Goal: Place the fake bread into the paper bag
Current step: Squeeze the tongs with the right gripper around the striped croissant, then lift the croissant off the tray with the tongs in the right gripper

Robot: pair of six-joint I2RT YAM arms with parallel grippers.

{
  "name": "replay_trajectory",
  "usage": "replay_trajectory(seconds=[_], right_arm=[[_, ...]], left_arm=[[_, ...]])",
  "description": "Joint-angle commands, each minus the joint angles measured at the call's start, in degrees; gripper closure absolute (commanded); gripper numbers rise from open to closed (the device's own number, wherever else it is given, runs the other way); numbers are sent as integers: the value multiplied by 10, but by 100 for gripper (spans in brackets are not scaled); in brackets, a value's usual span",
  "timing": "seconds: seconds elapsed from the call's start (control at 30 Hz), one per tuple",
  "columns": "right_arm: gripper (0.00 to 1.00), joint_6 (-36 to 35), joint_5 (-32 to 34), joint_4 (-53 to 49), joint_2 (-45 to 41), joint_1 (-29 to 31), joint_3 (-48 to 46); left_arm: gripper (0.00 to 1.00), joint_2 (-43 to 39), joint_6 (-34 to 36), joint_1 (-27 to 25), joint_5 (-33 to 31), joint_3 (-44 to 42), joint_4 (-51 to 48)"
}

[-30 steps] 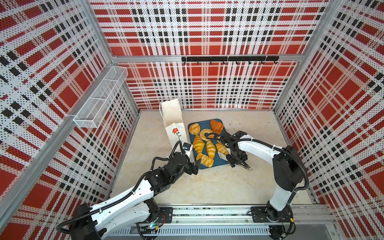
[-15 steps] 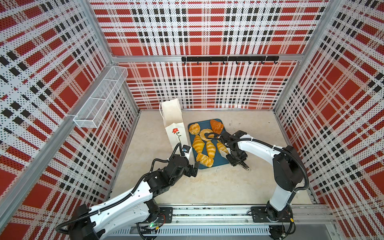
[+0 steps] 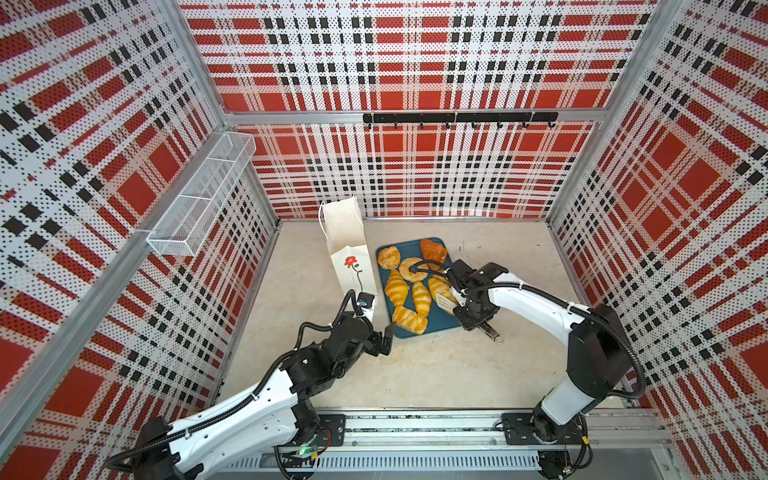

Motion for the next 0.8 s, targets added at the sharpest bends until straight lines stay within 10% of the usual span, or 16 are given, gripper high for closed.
replay_trajectory(seconds=[0.0, 0.77], right_arm=[[64, -22, -7, 27, -28, 0, -11], [66, -64, -181, 184, -124, -22, -40]], left_arm=[[1, -20, -16, -6, -39, -9, -11], [1, -36, 12, -18, -102, 22, 8]])
